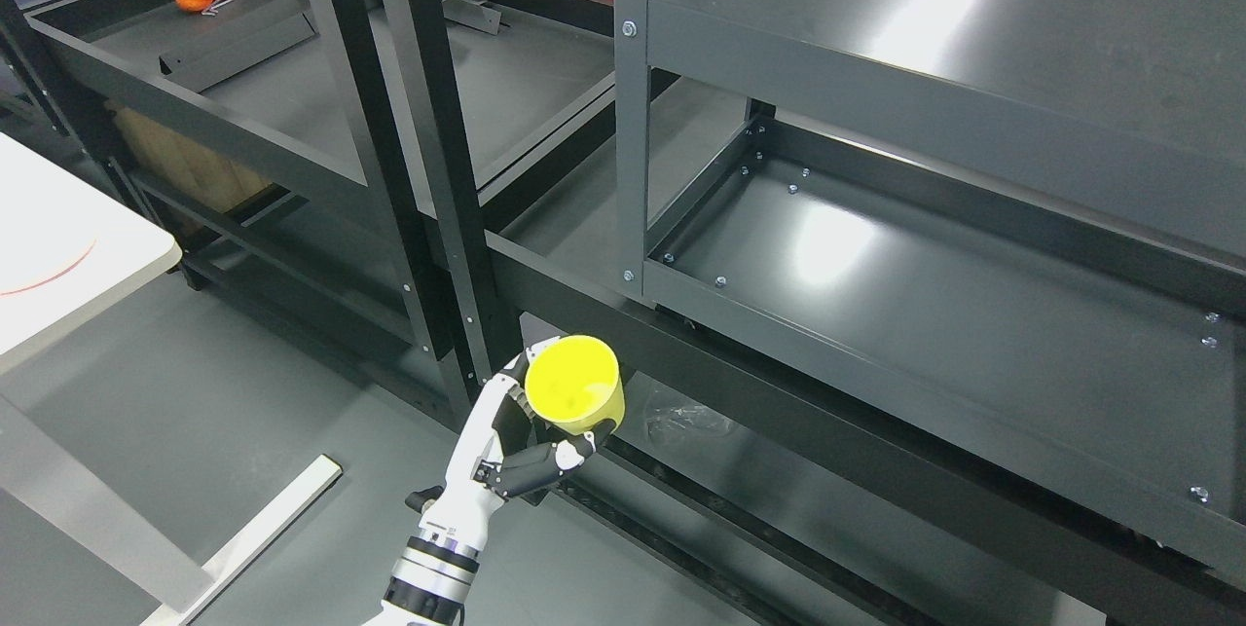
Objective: Place yellow IKEA cup on middle right shelf
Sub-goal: 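Hold the yellow cup in the left hand while turning toward the shelves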
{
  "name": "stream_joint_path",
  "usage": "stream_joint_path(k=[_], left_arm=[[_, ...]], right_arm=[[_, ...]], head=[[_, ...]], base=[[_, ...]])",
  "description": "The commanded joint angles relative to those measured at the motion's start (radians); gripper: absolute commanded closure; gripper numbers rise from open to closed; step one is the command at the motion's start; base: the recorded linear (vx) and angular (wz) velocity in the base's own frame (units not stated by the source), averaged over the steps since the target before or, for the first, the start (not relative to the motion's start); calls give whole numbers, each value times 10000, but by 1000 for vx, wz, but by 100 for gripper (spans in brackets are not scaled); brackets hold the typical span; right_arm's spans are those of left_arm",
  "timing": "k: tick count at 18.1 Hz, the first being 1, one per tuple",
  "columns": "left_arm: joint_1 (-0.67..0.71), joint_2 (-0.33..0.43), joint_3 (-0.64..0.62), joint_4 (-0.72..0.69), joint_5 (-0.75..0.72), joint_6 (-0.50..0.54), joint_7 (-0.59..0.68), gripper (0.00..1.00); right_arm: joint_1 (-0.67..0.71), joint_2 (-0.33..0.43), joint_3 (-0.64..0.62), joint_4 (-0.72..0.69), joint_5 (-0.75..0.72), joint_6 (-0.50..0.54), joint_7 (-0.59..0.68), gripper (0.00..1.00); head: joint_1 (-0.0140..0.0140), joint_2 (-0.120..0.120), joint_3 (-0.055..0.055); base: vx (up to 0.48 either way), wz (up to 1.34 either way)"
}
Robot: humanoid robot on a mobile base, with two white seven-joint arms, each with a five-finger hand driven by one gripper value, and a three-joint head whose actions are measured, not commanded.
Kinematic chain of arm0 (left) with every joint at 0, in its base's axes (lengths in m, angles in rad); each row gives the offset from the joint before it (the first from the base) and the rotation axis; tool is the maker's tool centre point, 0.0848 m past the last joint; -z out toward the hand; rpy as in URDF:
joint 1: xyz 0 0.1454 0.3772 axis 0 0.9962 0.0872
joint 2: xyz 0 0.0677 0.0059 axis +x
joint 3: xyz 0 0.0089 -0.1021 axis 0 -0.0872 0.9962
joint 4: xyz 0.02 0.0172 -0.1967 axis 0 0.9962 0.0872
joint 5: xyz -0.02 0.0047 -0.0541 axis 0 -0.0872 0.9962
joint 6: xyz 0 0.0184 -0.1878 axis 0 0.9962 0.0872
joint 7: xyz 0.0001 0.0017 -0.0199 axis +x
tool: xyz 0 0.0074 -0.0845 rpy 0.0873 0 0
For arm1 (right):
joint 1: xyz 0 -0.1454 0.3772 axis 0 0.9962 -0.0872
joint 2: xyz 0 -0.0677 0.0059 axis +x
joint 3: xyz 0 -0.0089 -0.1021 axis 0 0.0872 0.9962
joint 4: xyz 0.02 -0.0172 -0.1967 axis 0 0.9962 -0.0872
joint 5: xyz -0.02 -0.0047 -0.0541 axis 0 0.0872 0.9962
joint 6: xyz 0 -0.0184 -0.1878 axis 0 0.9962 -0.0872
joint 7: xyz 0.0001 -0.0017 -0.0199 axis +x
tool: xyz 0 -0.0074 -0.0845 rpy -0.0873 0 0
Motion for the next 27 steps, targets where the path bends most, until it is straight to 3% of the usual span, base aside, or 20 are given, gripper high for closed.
stream_joint_path(k=[1, 19, 27], left_arm=[[-3, 174, -400, -97, 5, -38, 5, 92], [-48, 174, -675, -97, 112, -176, -10, 92], [-738, 174, -722, -450, 112, -345, -10, 92]], right_arm=[[110, -175, 169, 0, -245, 0, -2150, 1], [110, -175, 169, 0, -245, 0, -2150, 1], [110, -175, 169, 0, -245, 0, -2150, 1]], head=[[0, 0, 0], [0, -1, 0], [0, -2, 0]], base=[[0, 0], [-35, -36], [-133, -194]])
